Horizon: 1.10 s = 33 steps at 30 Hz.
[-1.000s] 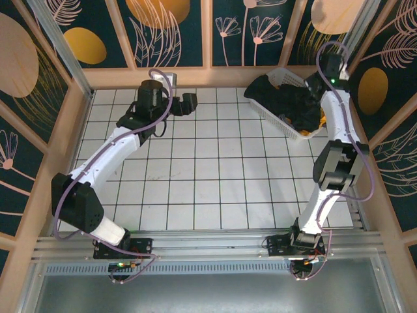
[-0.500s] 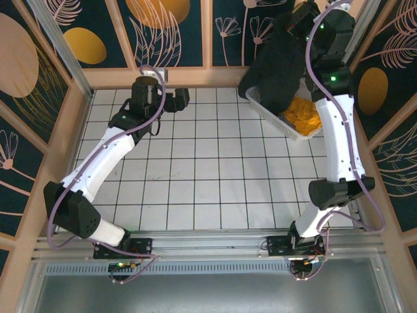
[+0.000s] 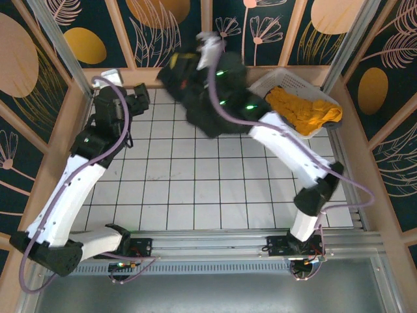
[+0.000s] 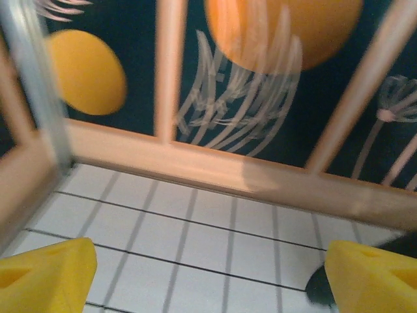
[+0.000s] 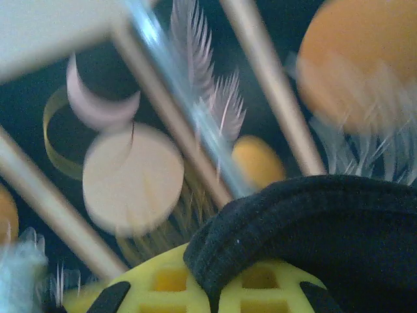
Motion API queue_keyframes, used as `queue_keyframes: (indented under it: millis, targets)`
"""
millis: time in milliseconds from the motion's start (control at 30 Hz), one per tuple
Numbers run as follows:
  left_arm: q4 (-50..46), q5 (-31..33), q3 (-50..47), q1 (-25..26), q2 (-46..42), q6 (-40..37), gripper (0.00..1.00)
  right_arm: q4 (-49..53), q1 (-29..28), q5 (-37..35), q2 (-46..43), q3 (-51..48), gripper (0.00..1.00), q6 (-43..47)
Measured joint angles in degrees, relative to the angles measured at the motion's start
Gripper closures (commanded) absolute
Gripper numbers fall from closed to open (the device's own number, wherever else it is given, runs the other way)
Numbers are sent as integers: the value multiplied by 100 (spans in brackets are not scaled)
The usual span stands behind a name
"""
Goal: Fold and stack the t-shirts
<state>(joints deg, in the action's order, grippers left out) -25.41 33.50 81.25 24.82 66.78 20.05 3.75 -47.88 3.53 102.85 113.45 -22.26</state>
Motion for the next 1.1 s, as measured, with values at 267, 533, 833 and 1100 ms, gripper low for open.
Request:
queue_keyframes:
  millis: [267,533,833,1100]
  targets:
    - [-439,387,-468,0,-664,20,13,483,-455,1440,1604,-1180,42,136]
    - [-1266,-315,-901,-7,-122,2566,8,195,750,1370,568,-2551,50,-675]
    - [-1386,-1908,-951,-608,1576,4148,7,734,1956,374,2,-3652,46,-990]
    - [-1167,-2865,-1067,-1408,2507,4940,4,1320,2188,378,393,-3698,43,-1025]
